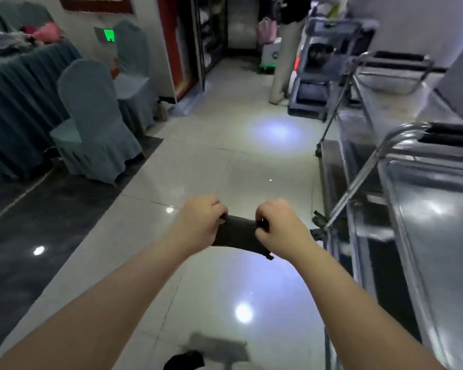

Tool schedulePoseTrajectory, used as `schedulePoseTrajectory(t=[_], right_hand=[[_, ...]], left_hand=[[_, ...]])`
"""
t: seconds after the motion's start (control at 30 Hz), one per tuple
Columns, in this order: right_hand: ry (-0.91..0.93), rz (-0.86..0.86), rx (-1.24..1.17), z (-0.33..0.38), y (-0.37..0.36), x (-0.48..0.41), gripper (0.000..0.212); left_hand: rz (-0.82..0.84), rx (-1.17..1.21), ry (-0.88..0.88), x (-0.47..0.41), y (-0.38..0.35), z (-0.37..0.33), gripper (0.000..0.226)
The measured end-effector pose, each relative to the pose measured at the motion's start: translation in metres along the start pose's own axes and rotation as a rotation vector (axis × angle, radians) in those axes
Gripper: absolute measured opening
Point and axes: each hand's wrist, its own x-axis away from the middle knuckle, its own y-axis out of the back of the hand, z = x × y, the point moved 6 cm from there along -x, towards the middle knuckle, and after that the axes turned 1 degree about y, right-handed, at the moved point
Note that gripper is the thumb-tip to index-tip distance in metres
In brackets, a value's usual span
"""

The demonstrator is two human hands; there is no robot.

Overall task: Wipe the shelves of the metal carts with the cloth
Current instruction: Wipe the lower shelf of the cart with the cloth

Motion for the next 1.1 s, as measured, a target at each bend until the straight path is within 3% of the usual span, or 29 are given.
schedulePoseTrajectory(t=[0.3,0.5,0.67,0.93,1.1], right_hand=[[-0.595,-0.260,0.000,-0.110,0.042,-0.025,0.006],[-0.746,-0.346,-0.058,-0.187,0.066,-0.020,0.007],[-0.927,-0.474,-0.159,-0.235,0.070,-0.006,0.010],[-1.258,-0.661,-0.174,-0.303,0.044,0.020,0.015],[-1.503,-0.899,-0.193,-0.305,-0.005,0.023,0.018]], left_hand=[[0.115,0.124,-0.443,-0.189,-0.066,-0.018,0.011],[0.201,0.226,-0.525,-0.279,-0.121,-0.062,0.019],[0.278,0.262,-0.607,-0.338,-0.160,-0.108,0.024],[0.454,0.209,-1.027,-0.402,-0.237,-0.194,0.016],[0.646,0.156,-1.277,-0.404,-0.300,-0.216,0.021]])
